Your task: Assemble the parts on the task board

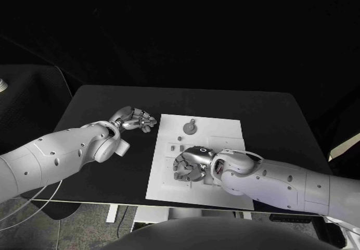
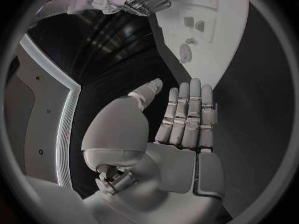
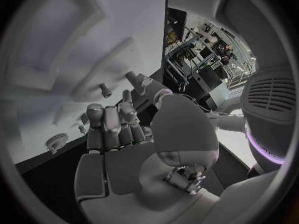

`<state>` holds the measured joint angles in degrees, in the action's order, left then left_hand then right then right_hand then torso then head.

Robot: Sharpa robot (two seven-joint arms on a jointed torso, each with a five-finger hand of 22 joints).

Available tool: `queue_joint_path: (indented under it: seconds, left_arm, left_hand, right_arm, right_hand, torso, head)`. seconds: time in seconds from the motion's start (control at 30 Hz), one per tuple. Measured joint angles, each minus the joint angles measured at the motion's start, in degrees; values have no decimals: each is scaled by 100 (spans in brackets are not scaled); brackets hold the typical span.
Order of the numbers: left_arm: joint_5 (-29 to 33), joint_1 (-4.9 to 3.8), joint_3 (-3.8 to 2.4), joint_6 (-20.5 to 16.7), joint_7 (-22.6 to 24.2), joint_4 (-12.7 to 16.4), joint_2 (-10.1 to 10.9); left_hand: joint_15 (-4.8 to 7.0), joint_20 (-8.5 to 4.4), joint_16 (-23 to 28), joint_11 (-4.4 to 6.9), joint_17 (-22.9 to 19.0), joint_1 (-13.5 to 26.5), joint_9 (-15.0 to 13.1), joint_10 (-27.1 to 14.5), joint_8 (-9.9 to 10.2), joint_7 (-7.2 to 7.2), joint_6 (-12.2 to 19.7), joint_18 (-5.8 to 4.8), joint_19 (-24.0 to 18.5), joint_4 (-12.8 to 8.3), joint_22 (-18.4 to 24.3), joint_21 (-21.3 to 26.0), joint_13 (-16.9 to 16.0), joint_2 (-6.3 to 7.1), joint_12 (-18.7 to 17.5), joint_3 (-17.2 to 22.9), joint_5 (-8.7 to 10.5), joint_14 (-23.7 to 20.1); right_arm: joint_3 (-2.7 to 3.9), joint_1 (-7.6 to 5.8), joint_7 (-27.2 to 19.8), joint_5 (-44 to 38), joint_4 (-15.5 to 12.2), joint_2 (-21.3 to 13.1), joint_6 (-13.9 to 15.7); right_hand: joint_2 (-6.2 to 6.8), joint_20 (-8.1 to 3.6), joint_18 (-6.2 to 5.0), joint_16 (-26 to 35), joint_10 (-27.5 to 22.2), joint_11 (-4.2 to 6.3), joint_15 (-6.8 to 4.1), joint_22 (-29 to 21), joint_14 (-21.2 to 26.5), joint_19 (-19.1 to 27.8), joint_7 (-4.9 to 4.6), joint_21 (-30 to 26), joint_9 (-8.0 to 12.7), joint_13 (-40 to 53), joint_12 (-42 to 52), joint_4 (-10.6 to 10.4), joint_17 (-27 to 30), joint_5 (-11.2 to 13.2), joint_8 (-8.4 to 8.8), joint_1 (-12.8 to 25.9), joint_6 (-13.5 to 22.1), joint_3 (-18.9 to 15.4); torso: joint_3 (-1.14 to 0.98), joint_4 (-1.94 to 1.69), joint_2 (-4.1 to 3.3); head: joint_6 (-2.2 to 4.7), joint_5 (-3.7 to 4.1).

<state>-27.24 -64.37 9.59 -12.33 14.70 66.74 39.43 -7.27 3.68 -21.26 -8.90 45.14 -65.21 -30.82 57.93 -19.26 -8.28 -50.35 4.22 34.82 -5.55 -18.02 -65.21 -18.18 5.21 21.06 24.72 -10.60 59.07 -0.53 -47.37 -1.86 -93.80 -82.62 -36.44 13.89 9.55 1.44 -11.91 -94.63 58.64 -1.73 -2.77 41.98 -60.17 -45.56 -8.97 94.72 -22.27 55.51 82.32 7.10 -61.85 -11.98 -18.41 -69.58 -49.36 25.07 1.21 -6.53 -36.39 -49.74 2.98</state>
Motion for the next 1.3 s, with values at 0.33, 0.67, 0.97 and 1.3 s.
queue_joint_path:
  seconds: [0.33, 0.67, 0.97, 1.3]
  left_arm:
    - [1, 0, 2, 0, -1, -9, 6]
    - [2, 0, 1, -1, -2, -18, 4]
    - [3, 0, 1, -1, -2, -43, -6]
    - [5, 0, 1, -1, -8, -78, -29]
  left_hand:
    - [0, 0, 0, 0, 0, 0, 0, 0, 0, 0, 0, 0, 0, 0, 0, 0, 0, 0, 0, 0, 0, 0]
    - [0, 0, 0, 0, 0, 0, 0, 0, 0, 0, 0, -11, 0, 0, 1, 0, 1, 0, 0, 0, 0, 0]
    - [0, 0, 0, 1, 1, 0, 0, 1, 0, 0, 0, -21, 0, 0, 1, 0, -1, 0, 0, 0, 0, 0]
    - [0, 0, 0, 1, 1, 0, 0, 1, 0, 0, 0, -21, 0, 0, -4, 0, -3, 0, 0, 0, 0, 0]
  right_arm:
    - [0, 0, 0, 11, -130, -157, 6]
    - [15, 0, -42, 93, -315, -349, 137]
    - [293, -172, -126, 787, -498, -703, 369]
    - [351, -988, 249, 2174, -567, -1502, -49]
  right_hand:
    - [9, 0, 5, 0, -40, -1, 5, 0, 4, 0, 3, 0, 8, 1, 0, 19, 0, 0, 23, 8, 38, -18]
    - [31, -20, -54, 0, -40, -1, 12, 1, 11, 21, 3, 0, 10, 1, 0, 17, -1, 0, 23, 29, 56, -47]
    - [32, -20, -53, 0, -40, -1, 15, 1, 13, 21, 4, 0, 10, 3, 0, 17, -1, 0, 23, 28, 75, -47]
    - [-193, -41, -52, 0, 162, 55, -1, 5, -135, -165, 22, 0, -90, 1, 104, -274, -1, 0, -213, 574, -232, -186]
  torso:
    - [0, 3, 0]
    - [-3, 4, 0]
    - [-1, 5, 3]
    - [-3, 10, 6]
  head:
    - [4, -13]
    - [24, -3]
    - [60, 34]
    - [129, 138]
